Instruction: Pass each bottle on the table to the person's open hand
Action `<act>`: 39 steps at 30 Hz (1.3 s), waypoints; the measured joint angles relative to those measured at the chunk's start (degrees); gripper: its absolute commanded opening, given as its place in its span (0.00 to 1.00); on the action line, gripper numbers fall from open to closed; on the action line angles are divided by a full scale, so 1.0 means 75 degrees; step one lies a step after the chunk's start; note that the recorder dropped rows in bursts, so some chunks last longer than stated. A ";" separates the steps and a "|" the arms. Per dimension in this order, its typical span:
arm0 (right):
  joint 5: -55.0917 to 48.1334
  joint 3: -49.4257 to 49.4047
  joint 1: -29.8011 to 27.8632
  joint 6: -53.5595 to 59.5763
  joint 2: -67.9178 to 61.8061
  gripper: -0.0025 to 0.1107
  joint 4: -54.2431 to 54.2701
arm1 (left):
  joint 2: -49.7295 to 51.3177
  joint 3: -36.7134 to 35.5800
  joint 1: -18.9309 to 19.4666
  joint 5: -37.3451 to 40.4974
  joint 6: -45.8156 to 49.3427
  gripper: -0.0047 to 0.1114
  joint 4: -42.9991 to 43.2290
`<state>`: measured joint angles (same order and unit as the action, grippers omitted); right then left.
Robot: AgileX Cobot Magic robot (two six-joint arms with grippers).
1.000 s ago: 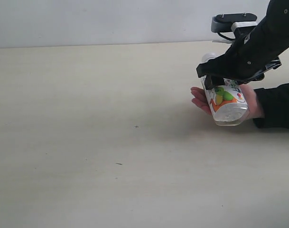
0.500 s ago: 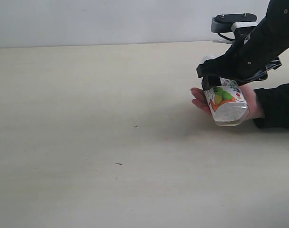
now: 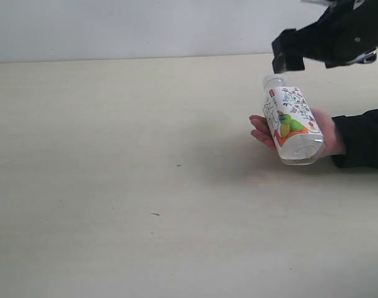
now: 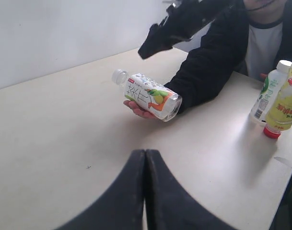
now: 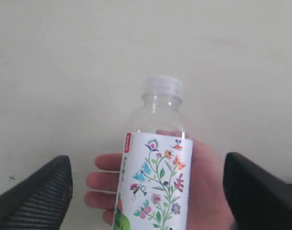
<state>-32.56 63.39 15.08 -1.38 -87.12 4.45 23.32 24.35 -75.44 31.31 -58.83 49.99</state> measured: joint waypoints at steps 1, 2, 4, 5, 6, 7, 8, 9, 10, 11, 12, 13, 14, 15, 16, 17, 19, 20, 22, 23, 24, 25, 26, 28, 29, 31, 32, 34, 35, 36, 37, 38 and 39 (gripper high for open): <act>0.0000 0.0000 0.0000 0.0000 0.0288 0.62 0.0000 | 0.0000 0.0000 0.0000 0.0000 0.0000 0.04 0.0000; 0.0000 0.0000 0.0000 0.0000 0.0582 0.58 0.0000 | 0.0000 0.0000 0.0000 0.0000 0.0000 0.04 0.0000; -0.0014 0.0000 0.0000 0.0000 0.1136 0.45 0.0000 | 0.0000 0.0000 0.0000 0.0000 0.0000 0.04 0.0000; -0.0014 0.0000 0.0000 0.0000 0.1436 0.38 0.0000 | 0.0000 0.0000 0.0000 0.0000 0.0000 0.04 0.0000; -0.0035 0.0000 0.0000 0.0000 0.1675 0.30 0.0000 | 0.0000 0.0000 0.0000 0.0000 0.0000 0.04 0.0000; -0.0071 0.0000 0.0000 0.0000 0.1960 0.23 0.0000 | 0.0000 0.0000 0.0000 0.0000 0.0000 0.04 0.0000; -0.0121 0.0000 0.0000 0.0000 0.2224 0.18 0.0030 | 0.0000 0.0000 0.0000 0.0000 0.0000 0.04 0.0000; -0.0157 0.0000 0.0000 0.0000 0.2429 0.12 0.0063 | 0.0000 0.0000 0.0000 0.0000 0.0000 0.04 0.0000; -0.0261 0.0000 0.0000 0.0000 0.2664 0.06 0.0081 | 0.0000 0.0000 0.0000 0.0000 0.0000 0.04 0.0000; -0.0382 0.0000 0.0000 0.0000 0.2882 0.02 0.0102 | 0.0000 0.0000 0.0000 0.0000 0.0000 0.04 0.0000; -0.0504 0.0000 0.0000 0.0000 0.3084 0.02 0.0114 | 0.0000 0.0000 0.0000 0.0000 0.0000 0.04 0.0000; -0.0620 0.0000 0.0000 0.0000 0.3268 0.02 0.0138 | 0.0000 0.0000 0.0000 0.0000 0.0000 0.04 0.0000; -0.0741 0.0000 0.0000 0.0000 0.3437 0.02 0.0152 | 0.0000 0.0000 0.0000 0.0000 0.0000 0.04 0.0000; -0.0834 0.0000 0.0000 0.0000 0.3570 0.02 0.0188 | 0.0000 0.0000 0.0000 0.0000 0.0000 0.04 0.0000; -0.0926 -0.0019 0.0000 0.0037 0.3739 0.02 0.0253 | 0.0000 0.0000 0.0000 0.0000 0.0000 0.04 0.0000; -0.0941 -0.0086 0.0000 0.0106 0.3921 0.02 0.0371 | 0.0000 0.0000 0.0000 0.0000 0.0000 0.04 0.0000; -0.0941 -0.0356 0.0000 0.0430 0.4291 0.02 0.0717 | 0.0000 0.0000 0.0000 0.0000 0.0000 0.04 0.0000; -0.0922 -0.0583 0.0000 0.0651 0.4516 0.02 0.0977 | 0.0000 0.0000 0.0000 0.0000 0.0000 0.04 0.0000; -0.0798 -0.1102 0.0000 0.1152 0.4981 0.02 0.1608 | 0.0000 0.0000 0.0000 0.0000 0.0000 0.04 0.0000; -0.0732 -0.1438 0.0000 0.1441 0.5211 0.02 0.1928 | 0.0000 0.0000 0.0000 0.0000 0.0000 0.04 0.0000; -0.0696 -0.1785 0.0000 0.1694 0.5432 0.02 0.2218 | 0.0000 0.0000 0.0000 0.0000 0.0000 0.04 0.0000; -0.0696 -0.2128 0.0000 0.1827 0.5599 0.02 0.2422 | 0.0000 0.0000 0.0000 0.0000 0.0000 0.04 0.0000; -0.0696 -0.2436 0.0000 0.1916 0.5794 0.02 0.2643 | 0.0000 0.0000 0.0000 0.0000 0.0000 0.04 0.0000; -0.0713 -0.2888 0.0000 0.1966 0.6110 0.02 0.2922 | 0.0000 0.0000 0.0000 0.0000 0.0000 0.04 0.0000; -0.0759 -0.3066 0.0000 0.1984 0.6261 0.02 0.3022 | 0.0000 0.0000 0.0000 0.0000 0.0000 0.04 0.0000; -0.0914 -0.3247 0.0000 0.1998 0.6503 0.02 0.3069 | 0.0000 0.0000 0.0000 0.0000 0.0000 0.04 0.0000; -0.1010 -0.3314 0.0000 0.2018 0.6593 0.02 0.3089 | 0.0000 0.0000 0.0000 0.0000 0.0000 0.04 0.0000; -0.1154 -0.3329 0.0000 0.2018 0.6706 0.02 0.3119 | 0.0000 0.0000 0.0000 0.0000 0.0000 0.04 0.0000; -0.1191 -0.3329 0.0000 0.2018 0.6769 0.02 0.3131 | 0.0000 0.0000 0.0000 0.0000 0.0000 0.04 0.0000; -0.1221 -0.3329 0.0000 0.2018 0.6794 0.02 0.3138 | 0.0000 0.0000 0.0000 0.0000 0.0000 0.04 0.0000; -0.1243 -0.3329 0.0000 0.2033 0.6809 0.02 0.3138 | 0.0000 0.0000 0.0000 0.0000 0.0000 0.04 0.0000; -0.1260 -0.3329 0.0000 0.2033 0.6811 0.02 0.3150 | 0.0000 0.0000 0.0000 0.0000 0.0000 0.04 0.0000; -0.1272 -0.3329 0.0000 0.2033 0.6811 0.02 0.3150 | 0.0000 0.0000 0.0000 0.0000 0.0000 0.04 0.0000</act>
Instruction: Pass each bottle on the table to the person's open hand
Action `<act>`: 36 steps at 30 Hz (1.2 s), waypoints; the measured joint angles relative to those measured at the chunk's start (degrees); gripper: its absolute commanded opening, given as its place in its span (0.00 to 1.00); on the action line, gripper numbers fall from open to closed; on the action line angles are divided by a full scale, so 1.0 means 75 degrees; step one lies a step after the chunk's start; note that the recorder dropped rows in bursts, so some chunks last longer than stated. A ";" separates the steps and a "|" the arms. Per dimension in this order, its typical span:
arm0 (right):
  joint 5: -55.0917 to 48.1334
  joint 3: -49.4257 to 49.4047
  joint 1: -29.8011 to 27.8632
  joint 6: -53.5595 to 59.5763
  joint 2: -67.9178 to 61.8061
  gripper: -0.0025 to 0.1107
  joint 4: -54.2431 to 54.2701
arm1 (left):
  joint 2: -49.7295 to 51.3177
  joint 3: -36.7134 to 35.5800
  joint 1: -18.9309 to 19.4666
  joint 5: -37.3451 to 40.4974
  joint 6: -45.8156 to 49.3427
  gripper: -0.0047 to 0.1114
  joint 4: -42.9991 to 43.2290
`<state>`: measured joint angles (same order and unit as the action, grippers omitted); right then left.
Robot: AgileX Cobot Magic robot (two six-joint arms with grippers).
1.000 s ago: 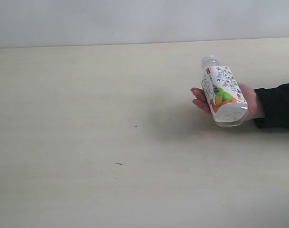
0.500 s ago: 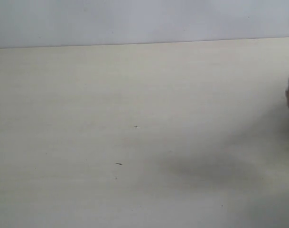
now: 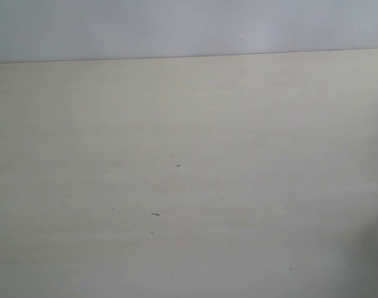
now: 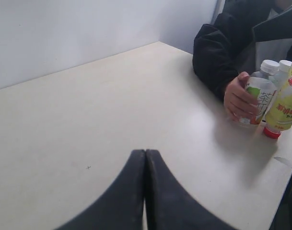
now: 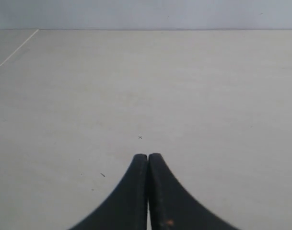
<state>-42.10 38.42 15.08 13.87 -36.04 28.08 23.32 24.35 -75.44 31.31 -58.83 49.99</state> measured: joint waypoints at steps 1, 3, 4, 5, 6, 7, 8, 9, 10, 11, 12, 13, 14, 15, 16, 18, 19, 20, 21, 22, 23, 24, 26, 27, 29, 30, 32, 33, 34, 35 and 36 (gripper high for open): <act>-0.0003 0.0000 0.0000 0.0000 0.0000 0.02 0.0000 | 0.0000 0.0000 0.0000 0.0000 0.0000 0.04 0.0000; -0.0003 -0.0005 0.0000 0.0000 0.0000 0.02 0.0000 | 0.0000 0.0000 0.0000 0.0000 0.0000 0.04 0.0000; -0.0003 -0.0005 0.0000 0.0000 0.0000 0.02 0.0000 | 0.0000 0.0000 0.0000 0.0000 0.0000 0.04 0.0000; -0.0003 -0.0005 0.0000 0.0000 0.0000 0.02 0.0000 | 0.0000 0.0000 0.0000 0.0000 0.0000 0.04 0.0000; -0.0003 -0.0005 0.0000 0.0000 0.0000 0.02 0.0000 | 0.0000 0.0000 0.0000 0.0000 0.0000 0.04 0.0000; -0.0015 -0.0005 0.0000 0.0000 0.0000 0.02 0.0000 | 0.0000 0.0000 0.0000 0.0000 0.0000 0.04 0.0000; -0.0015 -0.0005 0.0000 0.0000 0.0000 0.02 0.0000 | 0.0000 0.0000 0.0000 0.0000 0.0000 0.04 0.0000; -0.0015 -0.0005 0.0000 0.0000 0.0000 0.02 0.0000 | 0.0000 0.0000 0.0000 0.0000 0.0000 0.04 0.0000; -0.0015 -0.0005 0.0000 0.0000 0.0000 0.02 0.0000 | 0.0000 0.0000 0.0000 0.0000 0.0000 0.04 0.0000; -0.0015 -0.0005 0.0000 0.0000 0.0000 0.02 0.0000 | 0.0000 0.0000 0.0000 0.0000 0.0000 0.04 0.0000; -0.0015 -0.0005 0.0000 0.0000 0.0000 0.02 0.0000 | 0.0000 0.0000 0.0000 0.0000 0.0000 0.04 0.0000; -0.0015 -0.0005 0.0000 0.0000 0.0000 0.02 0.0000 | 0.0000 0.0000 0.0000 0.0000 0.0000 0.04 0.0000; -0.0015 -0.0005 0.0000 0.0000 0.0000 0.02 0.0000 | 0.0000 0.0000 0.0000 0.0000 0.0000 0.04 0.0000; -0.0015 -0.0005 0.0000 0.0000 0.0000 0.02 0.0000 | 0.0000 0.0000 0.0000 0.0000 0.0000 0.04 0.0000; -0.0015 -0.0005 0.0000 0.0032 0.0000 0.02 0.0000 | 0.0000 0.0000 0.0000 0.0000 0.0000 0.04 0.0000; 0.0114 -0.0019 0.0000 0.0314 0.0000 0.02 -0.0015 | 0.0000 0.0000 0.0000 0.0000 0.0000 0.04 0.0000; 0.0261 -0.0023 0.0000 0.0591 0.0000 0.02 -0.0069 | 0.0000 0.0000 0.0000 0.0000 0.0000 0.04 0.0000; 0.0498 -0.0083 0.0000 0.0917 0.0019 0.02 -0.0117 | 0.0000 0.0000 0.0000 0.0000 0.0000 0.04 0.0000; 0.0815 -0.0191 0.0000 0.1261 0.0072 0.02 -0.0131 | 0.0000 0.0000 0.0000 0.0000 0.0000 0.04 0.0000; 0.1111 -0.0314 0.0000 0.1572 0.0145 0.02 -0.0136 | 0.0000 0.0000 0.0000 0.0000 0.0000 0.04 0.0000; 0.1489 -0.0499 0.0000 0.1804 0.0256 0.02 -0.0166 | 0.0000 0.0000 0.0000 0.0000 0.0000 0.04 0.0000; 0.1899 -0.0713 0.0000 0.1945 0.0392 0.02 -0.0181 | 0.0000 0.0000 0.0000 0.0000 0.0000 0.04 0.0000; 0.2648 -0.1170 0.0000 0.2092 0.0811 0.02 -0.0237 | 0.0000 0.0000 0.0000 0.0000 0.0000 0.04 0.0000; 0.3046 -0.1451 0.0000 0.2127 0.1066 0.02 -0.0264 | 0.0000 0.0000 0.0000 0.0000 0.0000 0.04 0.0000; 0.3761 -0.2034 0.0000 0.2188 0.1586 0.02 -0.0305 | 0.0000 0.0000 0.0000 0.0000 0.0000 0.04 0.0000; 0.4063 -0.2320 0.0000 0.2204 0.1893 0.02 -0.0305 | 0.0000 0.0000 0.0000 0.0000 0.0000 0.04 0.0000; 0.4450 -0.2815 0.0000 0.2204 0.2465 0.02 -0.0315 | 0.0000 0.0000 0.0000 0.0000 0.0000 0.04 0.0000; 0.4610 -0.3070 0.0000 0.2204 0.2779 0.02 -0.0339 | 0.0000 0.0000 0.0000 0.0000 0.0000 0.04 0.0000; 0.4703 -0.3259 -0.0032 0.2204 0.3079 0.02 -0.0339 | 0.0000 0.0000 0.0000 0.0000 0.0000 0.04 0.0000; 0.4774 -0.3476 -0.0109 0.2215 0.3365 0.02 -0.0339 | 0.0000 0.0000 0.0000 0.0000 0.0000 0.04 0.0000; 0.4836 -0.3668 -0.0208 0.2215 0.3632 0.02 -0.0339 | 0.0000 0.0000 0.0000 0.0000 0.0000 0.04 0.0000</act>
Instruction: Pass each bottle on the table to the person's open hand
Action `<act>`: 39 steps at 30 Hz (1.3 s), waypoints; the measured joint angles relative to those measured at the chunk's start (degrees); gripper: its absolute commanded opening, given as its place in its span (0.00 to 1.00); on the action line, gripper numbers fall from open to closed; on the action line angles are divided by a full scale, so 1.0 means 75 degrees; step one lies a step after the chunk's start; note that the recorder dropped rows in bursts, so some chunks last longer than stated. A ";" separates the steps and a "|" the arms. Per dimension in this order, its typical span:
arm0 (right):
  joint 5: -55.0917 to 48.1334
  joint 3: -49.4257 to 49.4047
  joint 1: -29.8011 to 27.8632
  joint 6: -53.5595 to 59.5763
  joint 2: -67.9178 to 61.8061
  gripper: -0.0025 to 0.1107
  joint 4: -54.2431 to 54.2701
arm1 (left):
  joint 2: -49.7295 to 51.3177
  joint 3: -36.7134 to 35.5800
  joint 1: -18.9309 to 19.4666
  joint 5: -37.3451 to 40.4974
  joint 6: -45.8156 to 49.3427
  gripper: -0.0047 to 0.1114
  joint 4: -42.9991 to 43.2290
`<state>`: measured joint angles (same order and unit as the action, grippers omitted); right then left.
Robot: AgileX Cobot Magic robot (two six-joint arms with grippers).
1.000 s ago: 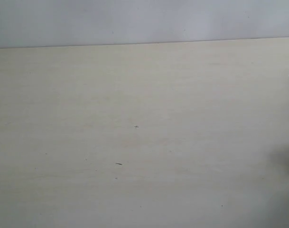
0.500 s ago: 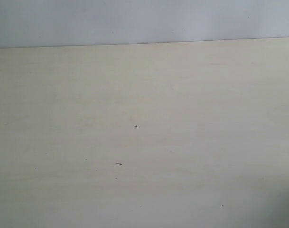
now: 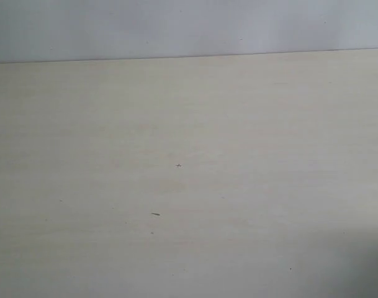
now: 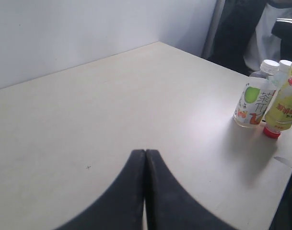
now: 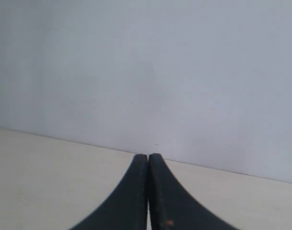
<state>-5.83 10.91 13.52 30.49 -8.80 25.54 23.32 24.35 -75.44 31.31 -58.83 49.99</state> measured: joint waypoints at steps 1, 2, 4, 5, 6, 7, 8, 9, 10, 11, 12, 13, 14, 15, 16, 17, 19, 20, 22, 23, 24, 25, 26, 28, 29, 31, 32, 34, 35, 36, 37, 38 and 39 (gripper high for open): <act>0.0015 -0.0166 -0.0099 0.0000 0.0187 0.02 0.0000 | 0.0000 0.0000 0.0000 0.0000 0.0000 0.04 0.0000; 0.0029 -0.0302 -0.0243 0.0000 0.0391 0.02 0.0000 | 0.0000 0.0000 0.0000 0.0000 0.0000 0.04 0.0000; 0.0096 -0.0492 -0.0564 -0.0051 0.0673 0.02 0.0000 | 0.0000 0.0000 0.0000 0.0000 0.0000 0.04 0.0000; 0.0112 -0.0586 -0.0727 -0.0102 0.0795 0.02 0.0000 | 0.0000 0.0000 0.0000 0.0000 0.0000 0.04 0.0000; 0.0113 -0.0673 -0.0882 -0.0162 0.0912 0.02 0.0000 | 0.0000 0.0000 0.0000 0.0000 0.0000 0.04 0.0000; 0.0113 -0.0740 -0.0996 -0.0208 0.0993 0.02 0.0000 | 0.0000 0.0000 0.0000 0.0000 0.0000 0.04 0.0000; 0.0113 -0.0800 -0.1123 -0.0236 0.1069 0.02 0.0000 | 0.0000 0.0000 0.0000 0.0000 0.0000 0.04 0.0000; 0.0113 -0.0875 -0.1215 -0.0278 0.1111 0.02 0.0000 | 0.0000 0.0000 0.0000 0.0000 0.0000 0.04 0.0000; 0.0113 -0.0943 -0.1268 -0.0295 0.1125 0.02 0.0000 | 0.0000 0.0000 0.0000 0.0000 0.0000 0.04 0.0000; 0.0056 -0.0988 -0.1307 -0.0300 0.1125 0.02 0.0000 | 0.0000 0.0000 0.0000 0.0000 0.0000 0.04 0.0000; -0.0030 -0.1065 -0.1340 -0.0315 0.1125 0.02 0.0000 | 0.0000 0.0000 0.0000 0.0000 0.0000 0.04 0.0000; -0.0144 -0.1140 -0.1337 -0.0333 0.1125 0.02 0.0000 | 0.0000 0.0000 0.0000 0.0000 0.0000 0.04 0.0000; -0.0213 -0.1221 -0.1337 -0.0335 0.1125 0.02 0.0000 | 0.0000 0.0000 0.0000 0.0000 0.0000 0.04 0.0000; -0.0299 -0.1305 -0.1358 -0.0384 0.1125 0.02 0.0000 | 0.0000 0.0000 0.0000 0.0000 0.0000 0.04 0.0000; -0.0379 -0.1367 -0.1358 -0.0432 0.1125 0.02 0.0000 | 0.0000 0.0000 0.0000 0.0000 0.0000 0.04 0.0000; -0.0455 -0.1411 -0.1358 -0.0502 0.1125 0.02 0.0000 | 0.0000 0.0000 0.0000 0.0000 0.0000 0.04 0.0000; -0.0525 -0.1415 -0.1358 -0.0616 0.1125 0.02 0.0000 | 0.0000 0.0000 0.0000 0.0000 0.0000 0.04 0.0000; -0.0525 -0.1415 -0.1358 -0.0631 0.1125 0.02 0.0000 | 0.0000 0.0000 0.0000 0.0000 0.0000 0.04 0.0000; -0.0535 -0.1415 -0.1358 -0.0669 0.1125 0.02 0.0000 | 0.0000 0.0000 0.0000 0.0000 0.0000 0.04 0.0000; -0.0535 -0.1415 -0.1358 -0.0687 0.1125 0.02 0.0000 | 0.0000 0.0000 0.0000 0.0000 0.0000 0.04 0.0000; -0.0535 -0.1415 -0.1358 -0.0687 0.1125 0.02 0.0000 | 0.0000 0.0000 0.0000 0.0000 0.0000 0.04 0.0000; -0.0535 -0.1415 -0.1358 -0.0704 0.1125 0.02 0.0000 | 0.0000 0.0000 0.0000 0.0000 0.0000 0.04 0.0000; -0.0516 -0.1415 -0.1358 -0.0704 0.1125 0.02 0.0000 | 0.0000 0.0000 0.0000 0.0000 0.0000 0.04 0.0000; -0.0505 -0.1415 -0.1358 -0.0720 0.1125 0.02 0.0000 | 0.0000 0.0000 0.0000 0.0000 0.0000 0.04 0.0000; -0.0505 -0.1415 -0.1358 -0.0720 0.1125 0.02 0.0000 | 0.0000 0.0000 0.0000 0.0000 0.0000 0.04 0.0000; -0.0505 -0.1415 -0.1358 -0.0720 0.1125 0.02 -0.0014 | 0.0000 0.0000 0.0000 0.0000 0.0000 0.04 0.0000; -0.0505 -0.1415 -0.1358 -0.0720 0.1125 0.02 -0.0039 | 0.0000 0.0000 0.0000 0.0000 0.0000 0.04 0.0000; -0.0520 -0.1415 -0.1358 -0.0720 0.1125 0.02 -0.0148 | 0.0000 0.0000 0.0000 0.0000 0.0000 0.04 0.0000; -0.0541 -0.1415 -0.1358 -0.0720 0.1125 0.02 -0.0182 | 0.0000 0.0000 0.0000 0.0000 0.0000 0.04 0.0000; -0.0639 -0.1415 -0.1358 -0.0720 0.1125 0.02 -0.0254 | 0.0000 0.0000 0.0000 0.0000 0.0000 0.04 0.0000; -0.0731 -0.1415 -0.1358 -0.0720 0.1125 0.02 -0.0284 | 0.0000 0.0000 0.0000 0.0000 0.0000 0.04 0.0000; -0.0858 -0.1415 -0.1358 -0.0720 0.1125 0.02 -0.0315 | 0.0000 0.0000 0.0000 0.0000 0.0000 0.04 0.0000; -0.0974 -0.1415 -0.1358 -0.0720 0.1125 0.02 -0.0338 | 0.0000 0.0000 0.0000 0.0000 0.0000 0.04 0.0000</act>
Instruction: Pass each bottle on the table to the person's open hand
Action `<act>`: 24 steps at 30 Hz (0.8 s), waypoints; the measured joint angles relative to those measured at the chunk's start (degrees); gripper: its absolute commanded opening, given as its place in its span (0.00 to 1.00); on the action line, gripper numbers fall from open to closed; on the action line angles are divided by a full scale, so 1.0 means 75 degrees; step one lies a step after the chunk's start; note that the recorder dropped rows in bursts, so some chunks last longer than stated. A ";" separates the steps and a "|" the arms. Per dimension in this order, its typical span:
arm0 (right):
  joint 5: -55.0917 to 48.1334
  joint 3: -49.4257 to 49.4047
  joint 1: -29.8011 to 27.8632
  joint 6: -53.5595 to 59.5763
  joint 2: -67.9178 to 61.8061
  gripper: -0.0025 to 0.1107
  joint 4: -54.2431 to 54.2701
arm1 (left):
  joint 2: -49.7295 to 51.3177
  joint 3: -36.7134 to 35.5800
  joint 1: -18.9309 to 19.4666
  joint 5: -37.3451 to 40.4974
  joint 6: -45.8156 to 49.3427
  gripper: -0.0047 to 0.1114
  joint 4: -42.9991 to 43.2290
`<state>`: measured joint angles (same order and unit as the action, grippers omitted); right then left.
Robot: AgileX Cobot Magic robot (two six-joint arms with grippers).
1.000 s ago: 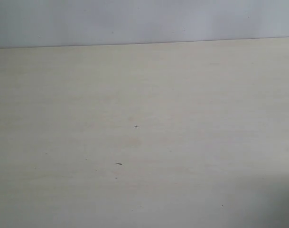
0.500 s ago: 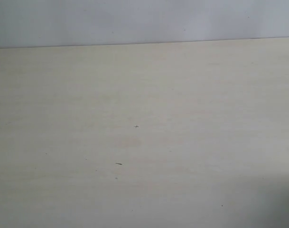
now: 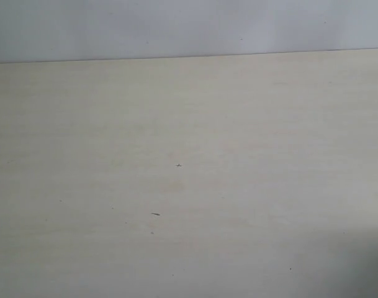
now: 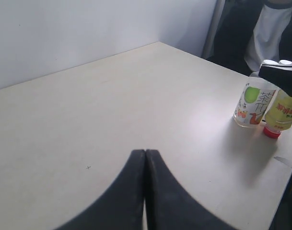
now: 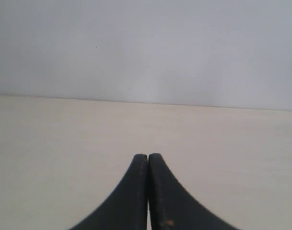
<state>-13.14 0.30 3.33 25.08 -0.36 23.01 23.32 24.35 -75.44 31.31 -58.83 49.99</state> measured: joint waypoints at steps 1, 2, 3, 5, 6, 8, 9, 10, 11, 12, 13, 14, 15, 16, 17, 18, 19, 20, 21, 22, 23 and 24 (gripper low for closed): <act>-0.0080 0.0000 0.0000 0.0000 0.0000 0.02 0.0000 | 0.0000 0.0000 0.0000 0.0000 0.0000 0.04 0.0000; -0.0162 0.0000 0.0000 0.0000 0.0000 0.02 -0.0011 | 0.0000 0.0000 0.0000 0.0000 0.0000 0.04 0.0000; -0.0245 0.0000 0.0000 0.0000 0.0000 0.02 -0.0030 | 0.0000 0.0000 0.0000 0.0000 0.0000 0.04 0.0000; -0.0390 0.0000 0.0000 0.0000 0.0000 0.02 -0.0040 | 0.0000 0.0000 0.0000 0.0000 0.0000 0.04 0.0000; -0.0435 0.0000 0.0000 0.0000 0.0000 0.02 -0.0047 | 0.0000 0.0000 0.0000 0.0000 0.0000 0.04 0.0000; -0.0473 0.0000 0.0000 0.0000 0.0000 0.02 -0.0047 | 0.0000 0.0000 0.0000 0.0000 0.0000 0.04 0.0000; -0.0491 0.0000 0.0000 0.0000 0.0000 0.02 -0.0047 | 0.0000 0.0000 0.0000 0.0000 0.0000 0.04 0.0000; -0.0502 0.0000 0.0000 0.0000 0.0000 0.02 -0.0047 | 0.0000 0.0000 0.0000 0.0000 0.0000 0.04 0.0000; -0.0502 0.0000 0.0000 0.0000 0.0000 0.02 -0.0047 | 0.0000 0.0000 0.0000 0.0000 0.0000 0.04 0.0000; -0.0502 0.0000 0.0000 0.0000 0.0000 0.02 -0.0047 | 0.0000 0.0000 0.0000 0.0000 0.0000 0.04 0.0000; -0.0502 0.0000 0.0000 0.0000 0.0000 0.02 -0.0047 | 0.0000 0.0000 0.0000 0.0000 0.0000 0.04 0.0000; -0.0502 0.0000 0.0000 0.0000 0.0000 0.02 -0.0047 | 0.0000 0.0000 0.0000 0.0000 0.0000 0.04 0.0000; -0.0502 0.0000 0.0000 0.0000 0.0000 0.02 -0.0047 | 0.0000 0.0000 0.0000 0.0000 0.0000 0.04 0.0000; -0.0502 0.0000 0.0000 0.0000 0.0000 0.02 -0.0047 | 0.0000 0.0000 0.0000 0.0000 0.0000 0.04 0.0000; -0.0502 0.0000 0.0000 0.0000 0.0000 0.02 -0.0047 | 0.0000 0.0000 0.0000 0.0000 0.0000 0.04 0.0000; -0.0502 0.0000 0.0000 0.0000 0.0000 0.02 -0.0047 | 0.0000 0.0000 0.0000 0.0000 0.0000 0.04 0.0000; -0.0502 0.0000 0.0000 0.0000 0.0000 0.02 -0.0047 | 0.0000 0.0000 0.0000 0.0000 0.0000 0.04 0.0000; -0.0502 0.0000 0.0000 0.0000 0.0000 0.02 -0.0059 | 0.0000 0.0000 0.0000 0.0000 0.0000 0.04 0.0000; -0.0502 0.0000 0.0000 0.0000 0.0000 0.02 -0.0059 | 0.0000 0.0000 0.0000 0.0000 0.0000 0.04 0.0000; -0.0502 0.0000 0.0000 0.0000 0.0000 0.02 -0.0059 | 0.0000 0.0000 0.0000 0.0000 0.0000 0.04 0.0000; -0.0502 0.0000 0.0000 0.0000 0.0000 0.02 -0.0059 | 0.0000 0.0000 0.0000 0.0000 0.0000 0.04 0.0000; -0.0502 0.0000 0.0000 0.0000 0.0000 0.02 -0.0059 | 0.0000 0.0000 0.0000 0.0000 0.0000 0.04 0.0000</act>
<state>-16.90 0.30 3.33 25.08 -0.36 22.56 23.32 24.35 -75.44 31.31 -58.83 49.99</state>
